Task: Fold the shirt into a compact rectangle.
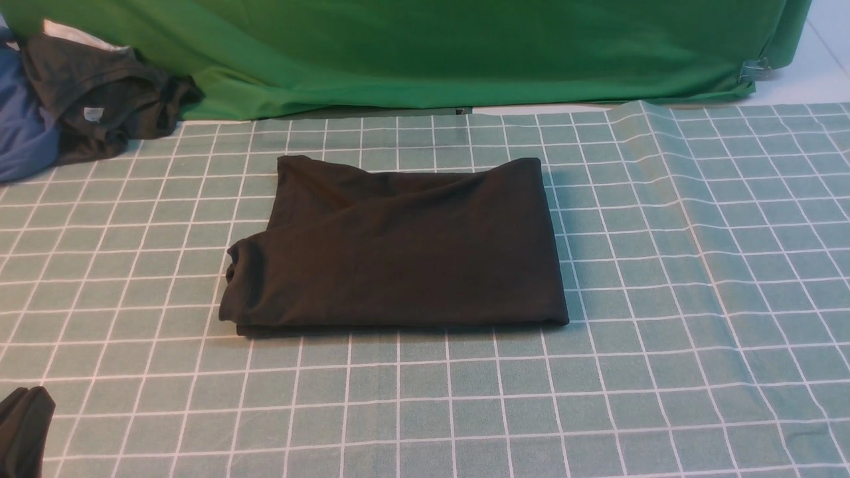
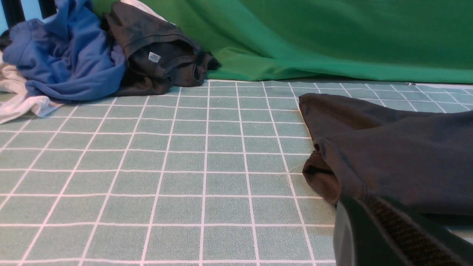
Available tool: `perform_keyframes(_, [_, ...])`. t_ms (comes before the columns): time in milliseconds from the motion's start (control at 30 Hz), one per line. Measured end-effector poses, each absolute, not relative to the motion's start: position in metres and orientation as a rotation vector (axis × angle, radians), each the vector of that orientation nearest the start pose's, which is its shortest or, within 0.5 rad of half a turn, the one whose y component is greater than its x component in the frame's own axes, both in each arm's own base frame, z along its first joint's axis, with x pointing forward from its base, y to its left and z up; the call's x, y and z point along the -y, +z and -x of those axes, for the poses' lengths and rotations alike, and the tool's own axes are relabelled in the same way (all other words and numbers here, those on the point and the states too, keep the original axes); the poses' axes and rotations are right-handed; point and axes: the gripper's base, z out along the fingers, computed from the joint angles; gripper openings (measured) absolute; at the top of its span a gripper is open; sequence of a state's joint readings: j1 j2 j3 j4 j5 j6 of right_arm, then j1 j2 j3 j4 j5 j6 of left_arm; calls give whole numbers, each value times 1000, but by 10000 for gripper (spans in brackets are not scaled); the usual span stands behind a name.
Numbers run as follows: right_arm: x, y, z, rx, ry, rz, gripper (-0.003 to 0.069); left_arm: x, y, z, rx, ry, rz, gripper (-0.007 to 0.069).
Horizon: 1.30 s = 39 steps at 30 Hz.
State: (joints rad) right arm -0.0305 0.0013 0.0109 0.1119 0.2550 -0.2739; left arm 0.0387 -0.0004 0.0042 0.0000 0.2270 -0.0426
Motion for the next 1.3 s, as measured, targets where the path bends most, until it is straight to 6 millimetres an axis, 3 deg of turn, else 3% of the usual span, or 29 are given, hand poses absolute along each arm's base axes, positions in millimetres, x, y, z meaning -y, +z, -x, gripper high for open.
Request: perform_keyframes(1300, [-1,186,-56,-1745,-119,139,239,-2,190,-56,-1723,9,56,13])
